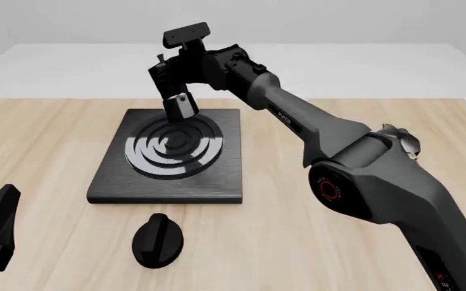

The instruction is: Put both moka pots on the stove.

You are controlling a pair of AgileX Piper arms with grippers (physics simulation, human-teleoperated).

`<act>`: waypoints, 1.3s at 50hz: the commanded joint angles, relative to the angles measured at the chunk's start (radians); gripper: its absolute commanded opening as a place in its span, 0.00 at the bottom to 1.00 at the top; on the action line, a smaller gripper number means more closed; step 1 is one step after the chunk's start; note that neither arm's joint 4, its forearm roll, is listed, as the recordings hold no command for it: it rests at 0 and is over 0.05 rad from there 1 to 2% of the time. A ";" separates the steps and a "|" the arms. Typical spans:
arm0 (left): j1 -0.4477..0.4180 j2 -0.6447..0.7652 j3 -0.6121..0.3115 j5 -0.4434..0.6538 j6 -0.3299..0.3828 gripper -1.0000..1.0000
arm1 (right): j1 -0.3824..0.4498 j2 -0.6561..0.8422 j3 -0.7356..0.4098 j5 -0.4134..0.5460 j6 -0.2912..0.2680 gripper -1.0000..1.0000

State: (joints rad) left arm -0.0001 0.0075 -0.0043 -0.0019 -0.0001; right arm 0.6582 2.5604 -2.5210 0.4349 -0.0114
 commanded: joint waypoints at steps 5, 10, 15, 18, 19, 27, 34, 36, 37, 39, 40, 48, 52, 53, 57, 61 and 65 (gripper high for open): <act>0.000 0.000 0.000 0.000 0.000 1.00 | -0.009 0.003 -0.028 0.008 0.002 0.00; 0.000 0.000 0.000 0.000 0.000 1.00 | -0.008 0.002 -0.018 0.002 -0.003 0.00; 0.000 0.000 0.000 0.000 0.000 1.00 | -0.003 -0.016 0.028 -0.014 -0.004 0.00; 0.000 0.000 0.000 0.000 0.000 1.00 | 0.001 -0.039 0.077 -0.032 -0.004 0.00; 0.000 0.000 0.000 0.000 0.000 1.00 | 0.002 -0.035 0.074 -0.018 0.002 0.00; 0.000 0.000 0.000 0.000 0.000 1.00 | -0.003 -0.094 0.204 -0.057 0.023 0.00; 0.000 0.000 0.000 0.000 0.000 1.00 | 0.003 -0.163 0.343 -0.117 0.042 0.00; 0.000 0.000 0.000 0.000 0.000 1.00 | 0.001 -0.176 0.375 -0.134 0.038 0.00; 0.000 0.000 0.000 0.000 0.000 1.00 | 0.000 -0.178 0.382 -0.137 0.042 0.00; 0.000 0.000 0.000 0.000 0.000 1.00 | -0.002 -0.189 0.406 -0.148 0.044 0.00; 0.000 0.000 0.000 0.000 0.000 1.00 | 0.000 -0.198 0.421 -0.154 0.043 0.00; 0.000 0.000 0.000 0.000 0.000 1.00 | 0.000 -0.245 0.521 -0.197 0.055 0.00; 0.000 0.000 0.000 0.000 0.000 1.00 | -0.002 -0.268 0.567 -0.214 0.072 0.00; 0.000 0.000 0.000 0.000 0.000 1.00 | 0.001 -0.273 0.581 -0.221 0.077 0.00; 0.000 0.000 0.000 0.000 0.000 1.00 | 0.003 -0.290 0.623 -0.242 0.083 0.00; 0.000 0.000 0.000 0.000 0.000 1.00 | 0.005 -0.301 0.651 -0.251 0.095 0.00; 0.000 0.000 0.000 0.000 0.000 1.00 | 0.002 -0.318 0.687 -0.272 0.097 0.00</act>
State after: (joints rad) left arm 0.0000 0.0074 -0.0043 -0.0019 -0.0001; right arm 0.6604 2.2690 -1.9415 0.2004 0.0656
